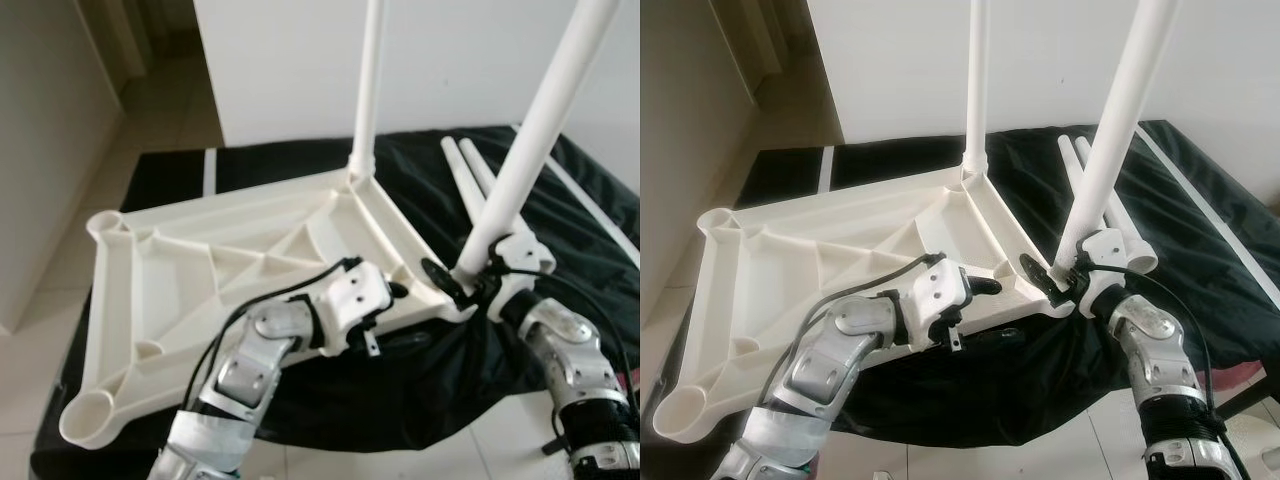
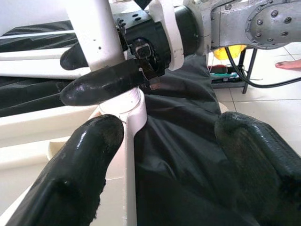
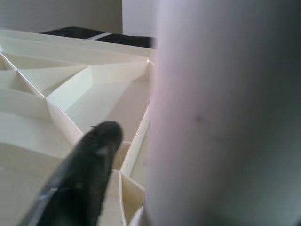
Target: Building children table
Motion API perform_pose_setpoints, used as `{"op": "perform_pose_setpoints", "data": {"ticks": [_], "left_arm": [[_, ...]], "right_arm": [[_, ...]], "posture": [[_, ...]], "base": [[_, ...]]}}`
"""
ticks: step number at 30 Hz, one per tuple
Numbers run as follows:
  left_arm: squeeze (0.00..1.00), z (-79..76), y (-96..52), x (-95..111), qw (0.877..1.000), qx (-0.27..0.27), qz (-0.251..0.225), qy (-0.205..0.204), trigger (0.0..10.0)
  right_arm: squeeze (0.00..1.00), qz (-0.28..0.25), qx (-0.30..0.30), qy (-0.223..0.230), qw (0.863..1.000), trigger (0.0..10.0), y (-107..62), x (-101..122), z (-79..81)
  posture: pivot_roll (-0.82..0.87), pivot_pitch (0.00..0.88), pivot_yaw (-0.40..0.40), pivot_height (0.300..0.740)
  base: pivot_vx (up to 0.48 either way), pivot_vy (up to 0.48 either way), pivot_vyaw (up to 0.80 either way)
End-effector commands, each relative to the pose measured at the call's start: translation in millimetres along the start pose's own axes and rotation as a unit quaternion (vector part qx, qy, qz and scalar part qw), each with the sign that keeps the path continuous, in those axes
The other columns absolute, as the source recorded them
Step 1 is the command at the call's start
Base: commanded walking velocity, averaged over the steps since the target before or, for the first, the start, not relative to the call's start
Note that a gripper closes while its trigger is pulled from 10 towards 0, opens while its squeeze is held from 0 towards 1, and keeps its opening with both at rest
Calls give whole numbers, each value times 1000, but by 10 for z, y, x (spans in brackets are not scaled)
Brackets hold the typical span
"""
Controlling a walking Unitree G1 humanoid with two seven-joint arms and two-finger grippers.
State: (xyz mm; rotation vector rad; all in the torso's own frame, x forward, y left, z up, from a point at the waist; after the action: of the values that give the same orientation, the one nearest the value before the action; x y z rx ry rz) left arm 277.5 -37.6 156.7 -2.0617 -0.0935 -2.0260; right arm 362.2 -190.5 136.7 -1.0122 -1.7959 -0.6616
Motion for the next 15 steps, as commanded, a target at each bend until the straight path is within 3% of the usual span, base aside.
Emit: {"op": "perform_pose_setpoints", "data": {"ticks": [1, 12, 13, 14, 15], "left_arm": [[0, 17, -8, -1, 1000, 17, -2, -3, 10000], [0, 6, -4, 3, 1000, 15, -2, -3, 10000], [0, 5, -3, 4, 1000, 15, -2, -3, 10000], [0, 5, -3, 4, 1000, 15, -2, -3, 10000], [0, 6, -2, 5, 1000, 15, -3, -3, 10000]], "right_arm": [[0, 7, 17, -2, 1000, 0, 6, -43, 49], [0, 22, 7, 22, 999, 0, -77, -197, 108], [0, 24, 1, 25, 999, 863, -82, -206, 102], [0, 24, 1, 25, 999, 863, -82, -206, 102], [0, 29, -5, 26, 999, 9059, -86, -218, 103]], "posture": [[15, 0, 9, 740], [12, 0, 6, 740], [12, 0, 6, 740], [12, 0, 6, 740], [12, 0, 6, 740]], "base": [[0, 0, 0], [0, 0, 0], [0, 0, 0], [0, 0, 0], [0, 0, 0]]}}
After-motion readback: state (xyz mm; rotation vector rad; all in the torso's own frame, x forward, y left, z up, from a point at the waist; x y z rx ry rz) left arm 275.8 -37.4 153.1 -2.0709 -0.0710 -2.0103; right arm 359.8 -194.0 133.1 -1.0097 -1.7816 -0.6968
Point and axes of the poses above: a point about 5 cm out from each wrist's last joint towards the gripper, its own y axis pointing out of the wrist towards the gripper, its own x axis along the axis of the wrist's last joint, z = x × y, the point moved 6 cm from there along y, pointing out of the wrist towards the gripper, and after that the axes turned 15 degrees about -y, right-handed, at the moved point
